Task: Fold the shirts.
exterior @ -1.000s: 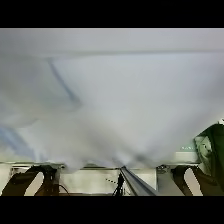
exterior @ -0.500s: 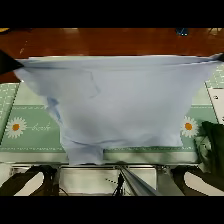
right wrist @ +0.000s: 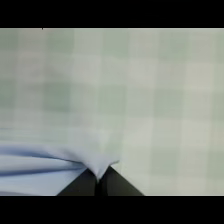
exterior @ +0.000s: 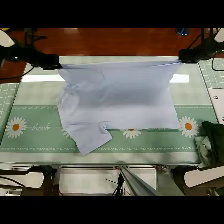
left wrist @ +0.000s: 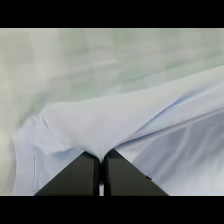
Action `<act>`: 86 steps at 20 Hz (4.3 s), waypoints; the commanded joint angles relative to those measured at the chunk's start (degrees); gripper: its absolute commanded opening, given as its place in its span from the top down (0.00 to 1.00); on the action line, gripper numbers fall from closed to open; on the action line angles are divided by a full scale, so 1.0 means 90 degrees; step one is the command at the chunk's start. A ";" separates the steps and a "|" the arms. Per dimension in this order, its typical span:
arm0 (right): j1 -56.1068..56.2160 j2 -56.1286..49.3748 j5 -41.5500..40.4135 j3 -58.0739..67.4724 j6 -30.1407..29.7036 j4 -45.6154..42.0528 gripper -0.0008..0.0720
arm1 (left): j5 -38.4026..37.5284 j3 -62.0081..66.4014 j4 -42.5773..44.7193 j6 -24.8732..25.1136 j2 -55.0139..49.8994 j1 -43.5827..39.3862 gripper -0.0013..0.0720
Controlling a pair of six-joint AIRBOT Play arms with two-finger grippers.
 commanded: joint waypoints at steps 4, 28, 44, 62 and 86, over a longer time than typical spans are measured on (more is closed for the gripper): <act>0.0012 -0.0831 -0.0573 0.0007 0.0163 0.0138 0.97 | 0.1438 -0.0010 -0.0049 -0.0005 -0.0988 -0.0364 0.95; -0.2963 0.1812 0.2528 -0.3145 -0.1401 0.2064 0.32 | -0.1086 -0.5362 -0.0974 0.0627 0.1690 0.1681 0.24; -0.3203 0.1851 0.2484 -0.3696 -0.1678 0.2336 0.32 | 0.0036 -0.5775 -0.1761 0.0874 0.1188 0.1115 0.95; -0.3546 0.1851 0.1195 -0.6659 -0.2174 0.2953 0.32 | -0.0134 -0.5727 -0.1841 0.1192 0.1192 0.1115 0.95; -0.3543 0.4078 0.1783 -0.3254 -0.2946 0.7320 0.97 | -0.0517 -0.1197 -0.3446 0.1350 0.3587 0.1112 0.95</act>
